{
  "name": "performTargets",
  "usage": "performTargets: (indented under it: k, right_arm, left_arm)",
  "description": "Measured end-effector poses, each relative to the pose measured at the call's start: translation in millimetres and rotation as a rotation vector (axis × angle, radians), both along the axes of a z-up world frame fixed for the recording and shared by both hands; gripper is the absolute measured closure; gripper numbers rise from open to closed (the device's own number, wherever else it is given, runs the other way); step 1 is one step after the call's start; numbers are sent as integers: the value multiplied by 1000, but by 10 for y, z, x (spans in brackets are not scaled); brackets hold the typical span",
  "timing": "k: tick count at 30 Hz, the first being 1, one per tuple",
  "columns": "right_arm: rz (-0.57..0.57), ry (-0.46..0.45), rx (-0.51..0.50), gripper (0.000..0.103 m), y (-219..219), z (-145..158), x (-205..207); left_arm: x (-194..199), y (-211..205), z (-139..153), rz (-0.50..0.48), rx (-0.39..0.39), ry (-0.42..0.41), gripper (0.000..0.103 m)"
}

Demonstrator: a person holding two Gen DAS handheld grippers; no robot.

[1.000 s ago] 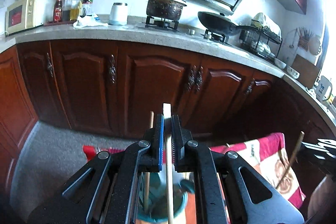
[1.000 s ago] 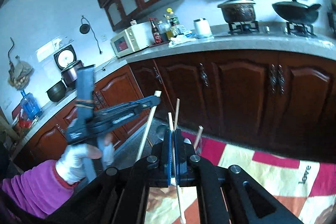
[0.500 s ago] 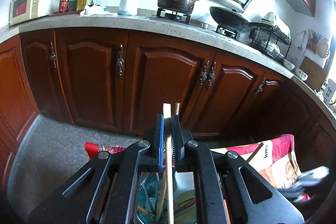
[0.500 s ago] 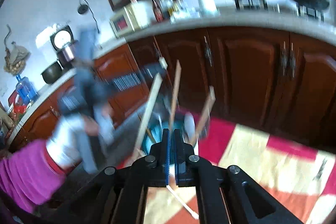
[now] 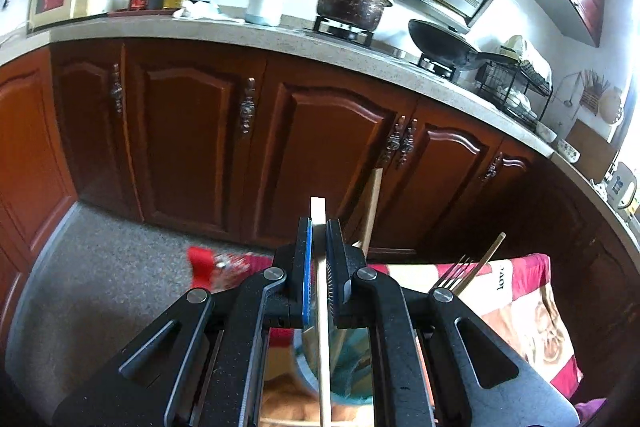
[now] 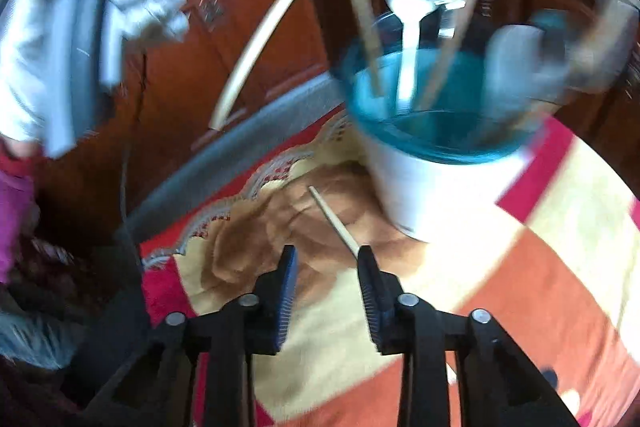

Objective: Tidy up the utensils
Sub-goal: 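Lift both held chopsticks and carry them over the cup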

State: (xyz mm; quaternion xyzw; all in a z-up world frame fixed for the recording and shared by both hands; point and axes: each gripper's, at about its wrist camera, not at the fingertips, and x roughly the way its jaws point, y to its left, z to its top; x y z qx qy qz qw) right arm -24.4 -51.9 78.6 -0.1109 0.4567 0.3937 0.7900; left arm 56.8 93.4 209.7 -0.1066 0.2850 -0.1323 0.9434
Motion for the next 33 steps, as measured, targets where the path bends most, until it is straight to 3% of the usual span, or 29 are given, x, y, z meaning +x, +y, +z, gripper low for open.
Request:
performTargets:
  k: [6, 9, 10, 14, 16, 21, 26, 28, 33]
  right_arm:
    - [108, -101, -197, 79, 585, -366, 149]
    - [143, -103, -277, 80, 793, -522, 243]
    - [143, -101, -297, 89, 827, -571, 279]
    - [118, -49, -264, 98, 799, -559, 385]
    - [98, -41, -207, 98, 681, -415, 348]
    - [-10, 5, 55, 98, 102, 152, 207]
    - [-126, -5, 279, 98, -465, 665, 47]
    - [-154, -31, 344, 98, -622, 880, -4]
    - [-254, -201, 437, 98, -907, 1483, -10]
  left_arm:
    - [-144, 505, -113, 75, -26, 30, 97]
    - [-170, 669, -186, 100, -34, 43, 97]
    - [-175, 704, -203, 105, -38, 46, 97]
    - [-199, 751, -255, 109, -46, 54, 97]
    - [-211, 742, -259, 102, -49, 51, 97]
    - [-203, 638, -212, 74, -68, 41, 97]
    - [-242, 479, -37, 35, -112, 3, 97]
    - [-249, 398, 54, 20, -127, -17, 97]
    - [-237, 97, 267, -30, -138, -73, 97]
